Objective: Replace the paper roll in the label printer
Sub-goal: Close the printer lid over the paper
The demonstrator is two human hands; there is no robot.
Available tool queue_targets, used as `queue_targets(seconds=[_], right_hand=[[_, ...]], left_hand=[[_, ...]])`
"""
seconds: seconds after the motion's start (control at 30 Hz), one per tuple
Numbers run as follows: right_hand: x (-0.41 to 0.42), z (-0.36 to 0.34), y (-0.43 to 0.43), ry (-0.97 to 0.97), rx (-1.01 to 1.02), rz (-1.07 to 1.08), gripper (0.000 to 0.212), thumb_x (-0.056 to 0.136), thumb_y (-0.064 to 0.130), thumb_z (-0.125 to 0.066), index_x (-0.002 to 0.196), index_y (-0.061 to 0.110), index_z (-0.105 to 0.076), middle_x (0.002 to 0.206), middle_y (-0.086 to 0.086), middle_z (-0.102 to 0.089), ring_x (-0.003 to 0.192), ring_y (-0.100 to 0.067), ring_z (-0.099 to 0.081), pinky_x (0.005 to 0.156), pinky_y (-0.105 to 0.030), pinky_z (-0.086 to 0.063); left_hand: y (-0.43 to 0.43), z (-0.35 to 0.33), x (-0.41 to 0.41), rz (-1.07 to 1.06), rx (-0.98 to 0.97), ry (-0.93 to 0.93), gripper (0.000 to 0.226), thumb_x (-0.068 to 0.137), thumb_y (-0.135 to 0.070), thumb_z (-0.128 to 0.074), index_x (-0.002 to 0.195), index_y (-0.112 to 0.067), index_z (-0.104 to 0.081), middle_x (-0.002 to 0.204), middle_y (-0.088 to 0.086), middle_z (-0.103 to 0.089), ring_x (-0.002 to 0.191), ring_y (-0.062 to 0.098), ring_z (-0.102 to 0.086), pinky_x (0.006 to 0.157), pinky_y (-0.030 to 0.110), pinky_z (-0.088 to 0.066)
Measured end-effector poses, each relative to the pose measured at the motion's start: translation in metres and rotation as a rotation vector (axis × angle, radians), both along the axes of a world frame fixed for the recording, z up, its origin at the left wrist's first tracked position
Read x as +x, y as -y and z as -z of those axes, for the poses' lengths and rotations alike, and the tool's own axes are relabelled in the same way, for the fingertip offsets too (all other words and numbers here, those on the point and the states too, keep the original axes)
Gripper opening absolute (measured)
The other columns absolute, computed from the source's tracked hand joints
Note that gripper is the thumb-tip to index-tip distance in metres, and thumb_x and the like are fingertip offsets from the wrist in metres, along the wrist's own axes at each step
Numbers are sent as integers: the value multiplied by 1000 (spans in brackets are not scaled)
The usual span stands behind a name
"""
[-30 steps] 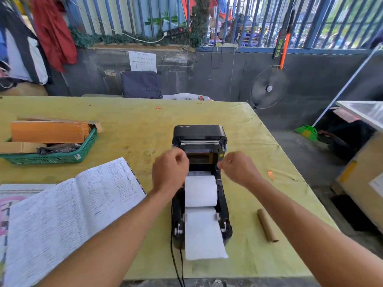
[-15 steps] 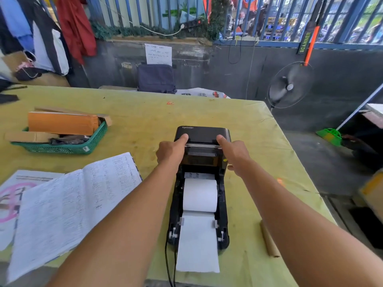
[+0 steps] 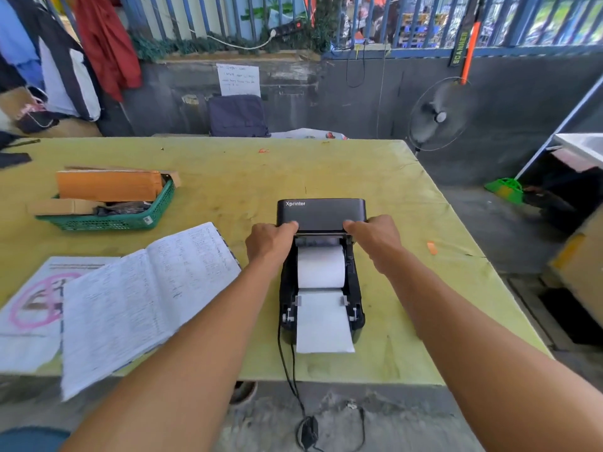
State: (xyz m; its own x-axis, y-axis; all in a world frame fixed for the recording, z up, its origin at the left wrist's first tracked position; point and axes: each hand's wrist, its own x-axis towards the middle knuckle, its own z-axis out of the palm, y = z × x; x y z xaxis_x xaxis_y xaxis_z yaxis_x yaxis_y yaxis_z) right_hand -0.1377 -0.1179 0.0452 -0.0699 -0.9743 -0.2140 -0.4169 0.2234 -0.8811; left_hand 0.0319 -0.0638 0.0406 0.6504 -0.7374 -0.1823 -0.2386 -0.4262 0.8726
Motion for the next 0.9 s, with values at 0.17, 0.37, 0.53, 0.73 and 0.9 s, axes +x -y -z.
queue_targets(seconds=[0.17, 0.37, 0.53, 0.73, 0.9], right_hand=[[-12, 19, -55, 28, 105, -17, 36, 82, 28, -78, 72, 11, -48, 68, -2, -49, 57, -17, -45, 49, -30, -34], [-15, 47, -87, 77, 161, 74, 50, 90, 57, -58, 76, 9, -50, 72, -3, -47, 60, -18, -41, 53, -32, -33], [-19, 67, -92, 4, 161, 92, 45, 94, 43, -57, 68, 8, -47, 66, -5, -46, 55, -20, -41, 48, -32, -29], [-24, 84, -93, -83, 157, 93, 43, 95, 31, -61, 62, 9, -44, 63, -6, -46, 55, -22, -40, 50, -32, -29], [-26, 89, -95, -131, 158, 85, 38, 94, 30, -63, 66, 6, -52, 63, -7, -49, 57, -24, -42, 56, -31, -32]], left_hand=[[-48, 23, -6, 51, 48, -124, 34, 78, -41, -66, 80, -8, -60, 76, 0, -57, 64, 16, -50, 57, 28, -40], [-74, 46, -15, 24, 73, -201, 46, 88, -54, -55, 69, -12, -49, 74, 2, -53, 63, 19, -50, 54, 30, -37], [-78, 59, -10, 39, 137, -134, 37, 89, -38, -60, 67, -10, -51, 74, 8, -59, 61, 23, -52, 60, 31, -41], [-82, 70, -9, 48, 184, -125, 22, 83, -25, -71, 81, -5, -61, 92, 13, -68, 73, 26, -60, 60, 29, -45], [-84, 70, -8, 58, 204, -100, 21, 83, -23, -75, 79, -7, -62, 91, 10, -66, 87, 31, -62, 72, 32, -47]])
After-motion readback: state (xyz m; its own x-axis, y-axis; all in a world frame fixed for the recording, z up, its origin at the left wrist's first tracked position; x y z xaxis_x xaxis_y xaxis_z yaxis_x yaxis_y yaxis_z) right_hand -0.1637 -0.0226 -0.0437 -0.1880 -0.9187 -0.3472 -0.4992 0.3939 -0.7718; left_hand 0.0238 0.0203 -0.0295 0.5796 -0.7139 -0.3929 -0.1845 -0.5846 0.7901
